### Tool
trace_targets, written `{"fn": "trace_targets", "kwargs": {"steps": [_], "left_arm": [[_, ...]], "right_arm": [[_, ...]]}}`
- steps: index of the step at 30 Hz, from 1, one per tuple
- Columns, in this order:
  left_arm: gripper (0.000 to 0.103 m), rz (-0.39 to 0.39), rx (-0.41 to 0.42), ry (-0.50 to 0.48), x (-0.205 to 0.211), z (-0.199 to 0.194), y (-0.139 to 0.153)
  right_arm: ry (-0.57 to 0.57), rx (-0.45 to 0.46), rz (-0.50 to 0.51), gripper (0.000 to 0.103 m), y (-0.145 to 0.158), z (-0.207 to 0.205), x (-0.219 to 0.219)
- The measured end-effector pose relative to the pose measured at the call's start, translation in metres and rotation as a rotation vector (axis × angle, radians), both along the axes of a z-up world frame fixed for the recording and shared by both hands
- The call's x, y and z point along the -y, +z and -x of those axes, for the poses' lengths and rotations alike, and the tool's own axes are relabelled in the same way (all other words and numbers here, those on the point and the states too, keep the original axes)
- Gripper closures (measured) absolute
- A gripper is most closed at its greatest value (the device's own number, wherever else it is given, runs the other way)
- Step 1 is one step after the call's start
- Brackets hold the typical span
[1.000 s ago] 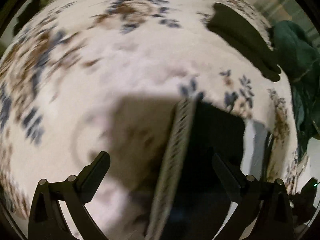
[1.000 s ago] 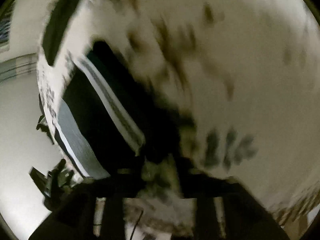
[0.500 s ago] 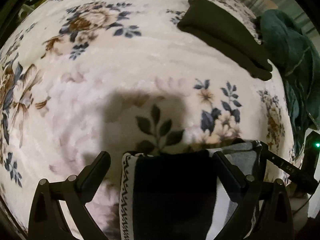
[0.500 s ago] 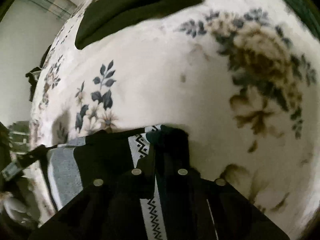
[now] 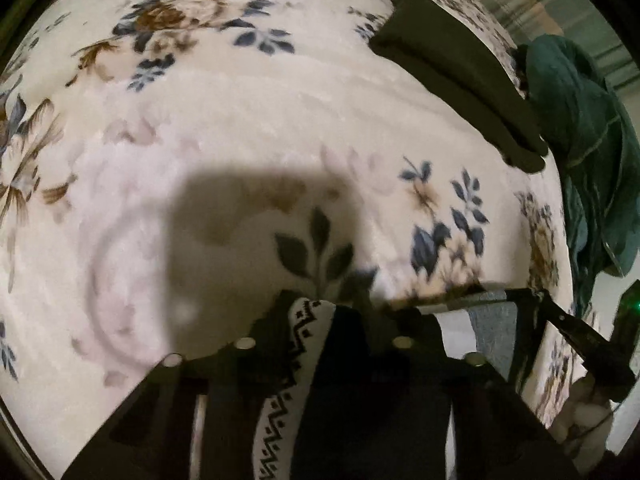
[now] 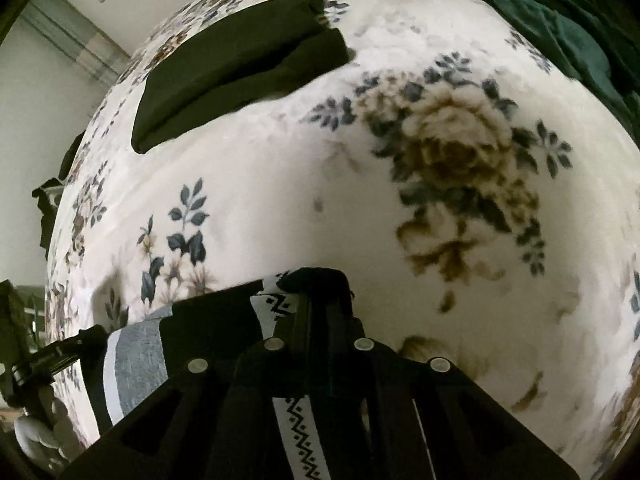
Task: Fold small clothes
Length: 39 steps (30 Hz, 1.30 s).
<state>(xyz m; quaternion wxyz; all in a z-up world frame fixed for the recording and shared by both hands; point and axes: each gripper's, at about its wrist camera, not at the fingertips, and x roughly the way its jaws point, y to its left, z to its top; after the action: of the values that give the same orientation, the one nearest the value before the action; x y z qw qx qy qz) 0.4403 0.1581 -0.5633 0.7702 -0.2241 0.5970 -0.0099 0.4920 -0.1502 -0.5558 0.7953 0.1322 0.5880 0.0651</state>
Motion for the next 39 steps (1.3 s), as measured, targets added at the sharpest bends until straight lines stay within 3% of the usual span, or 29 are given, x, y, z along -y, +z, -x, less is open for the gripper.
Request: {"fn": "trace_targets", "kwargs": {"steps": [4,6,7,10,11,12,13,15,17,21,25,29,30,32,36,37,38,39], "left_arm": [[0.079,-0.015,-0.027,0.005,0.002,-0.012,-0.014],[0.079,-0.004,-0.049,0.004,0.003,-0.016,-0.021],[0.078,0.001,-0.056,-0.004,0.003,-0.017,-0.020],[0.067,0.057,-0.057,-0.021,-0.003,-0.012,-0.005],[0.053,0.107,-0.049,-0.017,-0.009,-0.004,0.003],[0.043,0.145,-0.039,-0.012,-0.014,0.004,0.008],[0.024,0.190,-0.025,0.002,-0.020,0.015,0.012],[0.022,0.273,-0.018,0.032,-0.029,0.042,0.013],[0.022,0.309,-0.046,0.047,-0.031,0.064,0.007],[0.022,0.375,-0.090,0.049,-0.025,0.096,-0.014],[0.022,0.465,-0.095,0.062,-0.021,0.106,-0.024],[0.017,0.531,-0.101,0.045,-0.013,0.093,-0.033],[0.017,0.545,-0.103,0.037,-0.011,0.090,-0.036],[0.012,0.568,-0.107,0.015,-0.008,0.084,-0.040],[0.012,0.577,-0.082,-0.018,-0.004,0.078,-0.038],[0.018,0.572,-0.050,-0.026,-0.003,0.078,-0.032],[0.052,0.569,-0.001,-0.037,-0.002,0.078,-0.024],[0.062,0.571,0.013,-0.049,0.000,0.076,-0.018]], "right_arm": [[0.002,0.009,0.035,0.098,-0.001,-0.012,-0.005],[0.001,-0.027,0.053,0.098,-0.014,-0.018,-0.007],[0.008,-0.092,0.047,0.098,-0.030,-0.023,-0.008],[-0.015,-0.171,-0.049,0.097,-0.045,-0.028,0.001],[-0.024,-0.211,-0.116,0.091,-0.047,-0.029,0.008],[-0.036,-0.250,-0.171,0.078,-0.048,-0.027,0.015],[-0.054,-0.288,-0.245,0.070,-0.047,-0.020,0.027],[-0.092,-0.296,-0.343,0.037,-0.039,0.002,0.049],[-0.146,-0.304,-0.400,0.026,-0.033,0.041,0.071],[-0.330,-0.416,-0.502,0.025,-0.045,0.149,0.093],[-0.425,-0.516,-0.707,0.025,-0.080,0.224,0.055],[-0.448,-0.461,-0.850,0.023,-0.111,0.235,0.005],[-0.458,-0.434,-0.895,0.018,-0.116,0.233,-0.007],[-0.469,-0.383,-0.912,0.012,-0.120,0.225,-0.025],[-0.503,-0.298,-0.953,0.014,-0.117,0.213,-0.044],[-0.516,-0.276,-0.949,0.016,-0.114,0.210,-0.049],[-0.527,-0.258,-0.936,0.039,-0.110,0.209,-0.053],[-0.524,-0.245,-0.922,0.057,-0.106,0.208,-0.057]]}}
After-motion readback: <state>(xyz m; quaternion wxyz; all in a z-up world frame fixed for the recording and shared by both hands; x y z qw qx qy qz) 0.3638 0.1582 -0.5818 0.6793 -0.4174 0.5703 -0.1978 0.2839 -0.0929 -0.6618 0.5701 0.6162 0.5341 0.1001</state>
